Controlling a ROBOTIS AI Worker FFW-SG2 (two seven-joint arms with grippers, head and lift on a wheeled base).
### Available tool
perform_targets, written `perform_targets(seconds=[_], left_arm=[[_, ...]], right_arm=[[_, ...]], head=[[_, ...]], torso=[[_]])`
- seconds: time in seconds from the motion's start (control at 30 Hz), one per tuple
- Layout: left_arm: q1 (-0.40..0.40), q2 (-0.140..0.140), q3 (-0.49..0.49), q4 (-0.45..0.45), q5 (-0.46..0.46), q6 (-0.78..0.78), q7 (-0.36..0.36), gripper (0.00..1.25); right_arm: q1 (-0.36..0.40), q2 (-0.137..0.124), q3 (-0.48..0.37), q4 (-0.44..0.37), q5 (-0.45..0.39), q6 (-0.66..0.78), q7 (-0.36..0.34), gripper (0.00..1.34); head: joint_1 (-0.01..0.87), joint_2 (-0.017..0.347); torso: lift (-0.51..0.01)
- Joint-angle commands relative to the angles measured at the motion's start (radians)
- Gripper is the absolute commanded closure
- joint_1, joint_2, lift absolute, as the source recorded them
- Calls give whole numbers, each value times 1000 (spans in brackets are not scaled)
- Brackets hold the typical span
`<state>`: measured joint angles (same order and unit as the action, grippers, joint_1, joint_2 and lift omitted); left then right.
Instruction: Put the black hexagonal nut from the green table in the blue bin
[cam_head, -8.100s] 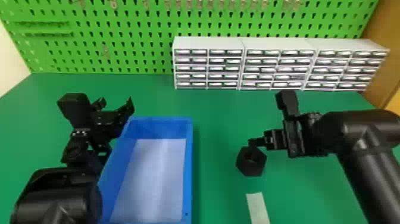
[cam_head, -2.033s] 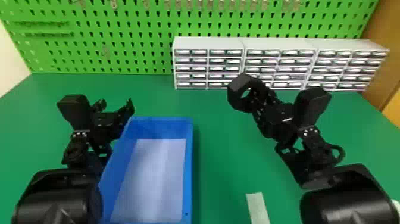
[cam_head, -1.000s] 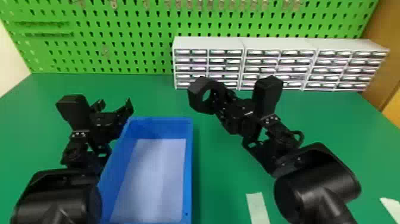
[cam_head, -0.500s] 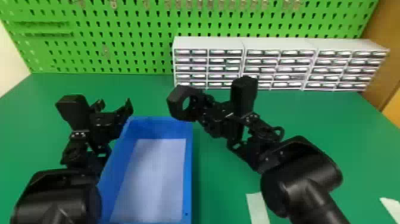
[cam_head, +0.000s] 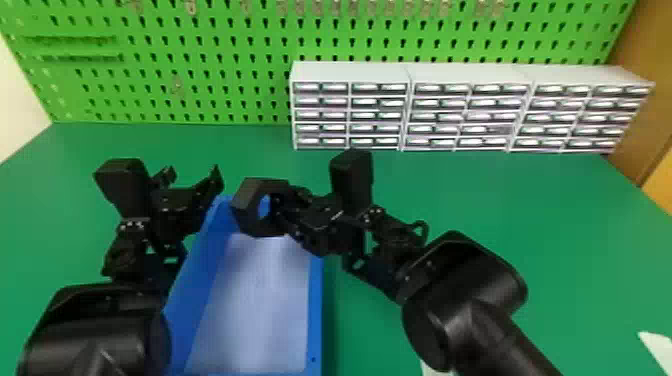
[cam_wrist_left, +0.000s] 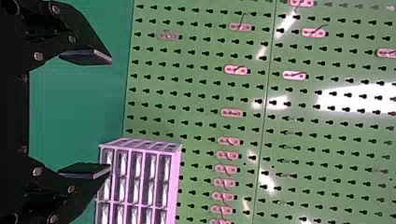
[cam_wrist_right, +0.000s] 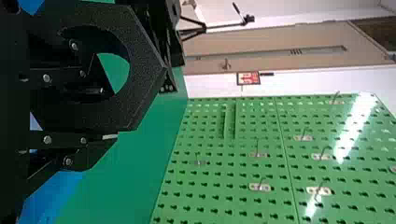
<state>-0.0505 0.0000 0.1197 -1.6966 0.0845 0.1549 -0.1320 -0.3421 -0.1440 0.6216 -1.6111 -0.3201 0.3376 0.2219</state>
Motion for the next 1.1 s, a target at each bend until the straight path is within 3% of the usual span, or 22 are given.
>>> perform_targets(seconds=[0.0, 0.77, 0.87, 1.07], left_arm=[[0, -3, 1, 0, -2, 0, 0, 435], [0, -3, 8, 0, -3, 0, -1, 435], [0, -3, 8, 0, -3, 0, 0, 435], [0, -3, 6, 0, -3, 0, 0, 435]], right_arm=[[-12, -2, 29, 11, -13, 0, 2, 1059], [-28, -6, 53, 28, -30, 4, 4, 1055], [-26, -6, 52, 28, -28, 6, 4, 986], [-21, -6, 47, 30, -28, 15, 4, 533]], head=[[686, 51], [686, 51], [686, 51], [686, 51]], torso=[[-97], [-97], [-97], [-97]])
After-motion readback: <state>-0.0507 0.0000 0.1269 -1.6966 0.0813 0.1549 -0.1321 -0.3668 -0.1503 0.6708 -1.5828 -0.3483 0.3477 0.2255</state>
